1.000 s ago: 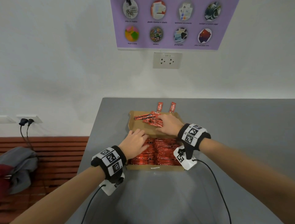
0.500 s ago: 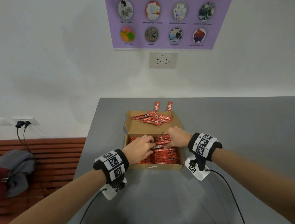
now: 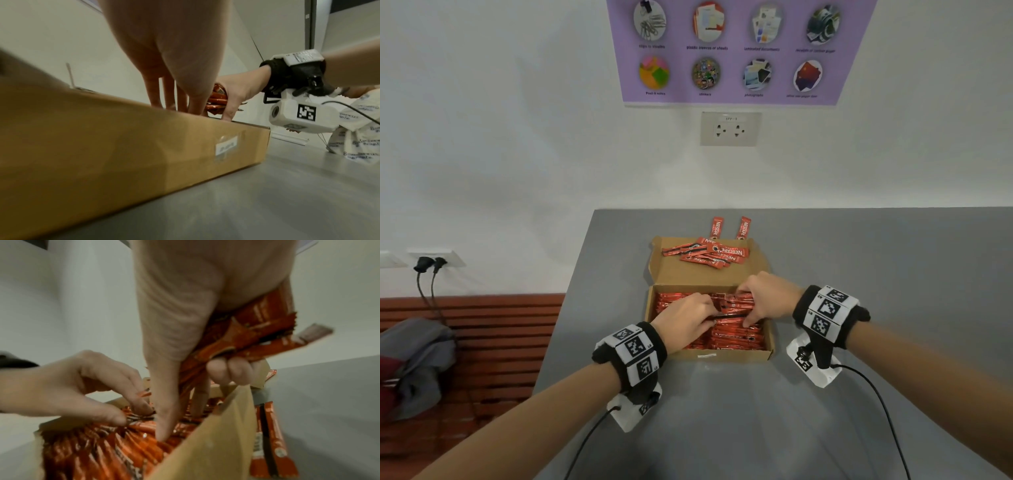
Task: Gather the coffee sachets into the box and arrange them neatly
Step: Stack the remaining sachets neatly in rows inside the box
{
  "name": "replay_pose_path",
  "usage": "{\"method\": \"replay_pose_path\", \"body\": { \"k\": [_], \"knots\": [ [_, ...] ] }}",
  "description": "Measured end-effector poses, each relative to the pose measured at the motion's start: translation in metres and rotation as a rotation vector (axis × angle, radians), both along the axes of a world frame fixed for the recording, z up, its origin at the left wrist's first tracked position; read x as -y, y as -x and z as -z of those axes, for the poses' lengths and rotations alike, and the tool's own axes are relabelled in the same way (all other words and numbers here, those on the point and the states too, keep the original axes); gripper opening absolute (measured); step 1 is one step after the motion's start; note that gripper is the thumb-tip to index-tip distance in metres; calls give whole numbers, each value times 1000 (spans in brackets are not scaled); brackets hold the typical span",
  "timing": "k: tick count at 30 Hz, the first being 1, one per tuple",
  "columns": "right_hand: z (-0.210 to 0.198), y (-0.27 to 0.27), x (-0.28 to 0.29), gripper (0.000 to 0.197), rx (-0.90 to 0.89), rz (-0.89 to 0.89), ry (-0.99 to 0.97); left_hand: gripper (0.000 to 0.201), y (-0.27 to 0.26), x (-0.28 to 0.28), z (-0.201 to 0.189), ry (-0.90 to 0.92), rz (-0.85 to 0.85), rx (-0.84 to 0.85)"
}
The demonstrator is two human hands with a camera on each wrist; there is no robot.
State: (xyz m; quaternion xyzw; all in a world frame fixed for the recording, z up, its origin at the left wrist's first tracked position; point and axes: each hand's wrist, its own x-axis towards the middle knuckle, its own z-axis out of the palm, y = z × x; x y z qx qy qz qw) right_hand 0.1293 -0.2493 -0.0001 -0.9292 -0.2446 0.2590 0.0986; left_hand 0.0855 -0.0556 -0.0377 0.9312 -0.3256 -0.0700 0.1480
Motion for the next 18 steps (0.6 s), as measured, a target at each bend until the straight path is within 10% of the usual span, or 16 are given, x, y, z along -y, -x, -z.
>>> {"method": "replay_pose_path", "body": {
  "k": [18],
  "knots": [
    [7, -10, 11, 11, 167, 236, -191, 21, 0, 13, -1, 72, -147, 28]
  ]
}}
